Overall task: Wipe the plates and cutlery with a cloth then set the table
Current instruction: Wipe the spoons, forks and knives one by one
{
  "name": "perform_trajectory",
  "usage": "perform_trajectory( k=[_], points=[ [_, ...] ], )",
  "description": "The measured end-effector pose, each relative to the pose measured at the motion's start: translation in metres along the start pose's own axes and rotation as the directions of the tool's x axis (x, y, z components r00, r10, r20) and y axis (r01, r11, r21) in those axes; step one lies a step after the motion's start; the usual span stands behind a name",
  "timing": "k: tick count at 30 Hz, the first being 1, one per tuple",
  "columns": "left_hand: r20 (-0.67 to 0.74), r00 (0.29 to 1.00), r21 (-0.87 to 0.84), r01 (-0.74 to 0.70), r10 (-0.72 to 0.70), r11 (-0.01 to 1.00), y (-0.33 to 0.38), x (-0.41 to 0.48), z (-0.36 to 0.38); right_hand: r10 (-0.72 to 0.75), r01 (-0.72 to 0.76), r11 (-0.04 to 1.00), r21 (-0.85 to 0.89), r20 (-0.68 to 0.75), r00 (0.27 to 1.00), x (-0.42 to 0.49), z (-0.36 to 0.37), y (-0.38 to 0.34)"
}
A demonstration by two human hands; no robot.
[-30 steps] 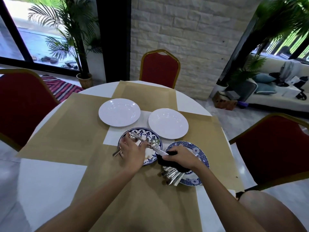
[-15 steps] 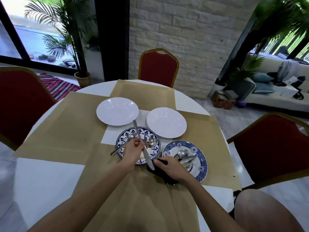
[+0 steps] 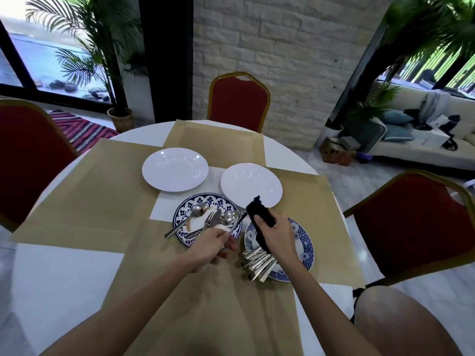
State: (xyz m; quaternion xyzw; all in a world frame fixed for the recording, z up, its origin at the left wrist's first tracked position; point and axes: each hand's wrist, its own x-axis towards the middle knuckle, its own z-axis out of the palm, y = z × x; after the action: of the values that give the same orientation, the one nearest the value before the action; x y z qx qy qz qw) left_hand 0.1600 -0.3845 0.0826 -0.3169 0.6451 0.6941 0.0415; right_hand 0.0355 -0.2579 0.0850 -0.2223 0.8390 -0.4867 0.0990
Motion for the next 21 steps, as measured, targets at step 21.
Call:
perform_trajectory(
  k=[21],
  points=[
    [0.021, 0.994, 0.126, -0.108, 0.106, 0.986, 0.003, -0.010, 0.007, -0.247, 0.303, 0.886, -0.351, 0.196, 0.949, 0.001, 0.007, 0.002]
  ],
)
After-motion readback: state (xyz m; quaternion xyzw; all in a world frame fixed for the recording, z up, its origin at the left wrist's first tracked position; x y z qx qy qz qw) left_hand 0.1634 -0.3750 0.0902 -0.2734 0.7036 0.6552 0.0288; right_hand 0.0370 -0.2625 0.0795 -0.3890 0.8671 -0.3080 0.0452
